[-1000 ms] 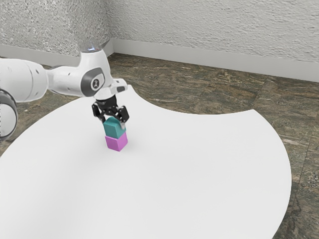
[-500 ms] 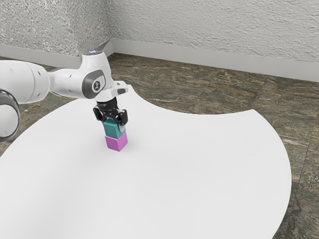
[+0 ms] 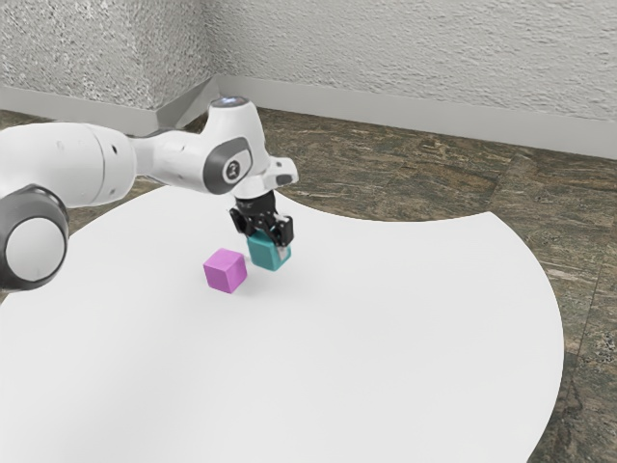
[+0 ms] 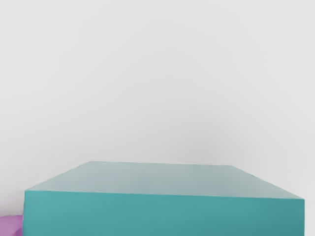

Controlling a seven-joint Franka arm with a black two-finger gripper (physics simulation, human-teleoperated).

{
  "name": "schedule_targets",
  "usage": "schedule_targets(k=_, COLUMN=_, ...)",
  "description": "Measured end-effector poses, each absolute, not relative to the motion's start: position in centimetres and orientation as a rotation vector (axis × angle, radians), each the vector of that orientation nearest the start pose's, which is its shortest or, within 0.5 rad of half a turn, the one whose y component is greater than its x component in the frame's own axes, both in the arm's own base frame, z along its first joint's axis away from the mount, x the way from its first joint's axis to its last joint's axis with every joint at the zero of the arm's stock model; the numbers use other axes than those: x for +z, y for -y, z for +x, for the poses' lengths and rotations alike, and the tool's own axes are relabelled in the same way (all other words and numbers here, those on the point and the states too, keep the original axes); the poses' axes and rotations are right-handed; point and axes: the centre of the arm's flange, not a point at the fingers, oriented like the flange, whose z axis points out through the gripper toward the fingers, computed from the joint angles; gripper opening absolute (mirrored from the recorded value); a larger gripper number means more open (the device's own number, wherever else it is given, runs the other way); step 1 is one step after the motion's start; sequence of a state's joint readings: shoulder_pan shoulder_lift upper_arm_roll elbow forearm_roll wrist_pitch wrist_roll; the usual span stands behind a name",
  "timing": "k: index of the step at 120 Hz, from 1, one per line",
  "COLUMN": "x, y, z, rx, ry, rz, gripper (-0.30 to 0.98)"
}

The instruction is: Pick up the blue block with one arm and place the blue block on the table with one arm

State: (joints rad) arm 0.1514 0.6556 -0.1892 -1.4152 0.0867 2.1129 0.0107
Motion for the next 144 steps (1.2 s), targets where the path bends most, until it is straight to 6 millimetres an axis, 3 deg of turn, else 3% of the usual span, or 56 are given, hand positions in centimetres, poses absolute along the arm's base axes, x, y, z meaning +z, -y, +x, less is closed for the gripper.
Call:
schedule_targets(k=14, x=30.2, y=0.7, z=72.8, rx=-0.041, ry=-0.103, rz=-3.184, gripper=0.39)
schedule_targets(k=44, x=27.1, y=0.8, z=72.7, rx=0.018, ry=-0.105, rz=-3.191, gripper=0.39)
schedule_targets(k=55, x=26.9, y=0.8, z=72.7, rx=0.021, ry=-0.105, rz=-3.191, gripper=0.4)
schedule_targets(k=77, x=26.5, y=1.0, z=72.7, rx=0.029, ry=-0.11, rz=-3.191, gripper=0.56)
schedule_targets(k=93, x=28.3, y=1.8, z=73.1, rx=-0.02, ry=-0.129, rz=-3.191, gripper=0.62)
schedule_targets(k=101, x=31.2, y=2.5, z=73.3, rx=-0.085, ry=-0.147, rz=-3.186, gripper=0.64)
schedule_targets(k=117, x=45.5, y=3.3, z=71.7, rx=-0.347, ry=-0.172, rz=-3.144, gripper=0.66)
schedule_targets(k=124, x=52.3, y=4.6, z=69.3, rx=-0.396, ry=-0.212, rz=-3.124, gripper=0.67)
schedule_targets(k=128, x=57.1, y=5.0, z=67.0, rx=-0.427, ry=-0.26, rz=-3.099, gripper=0.67)
schedule_targets(k=132, x=60.7, y=5.5, z=64.9, rx=-0.436, ry=-0.329, rz=-3.075, gripper=0.67)
schedule_targets(k=136, x=62.8, y=6.0, z=62.9, rx=-0.408, ry=-0.409, rz=-3.054, gripper=0.67)
schedule_targets(k=144, x=65.0, y=6.9, z=59.1, rx=-0.326, ry=-0.546, rz=-3.014, gripper=0.68)
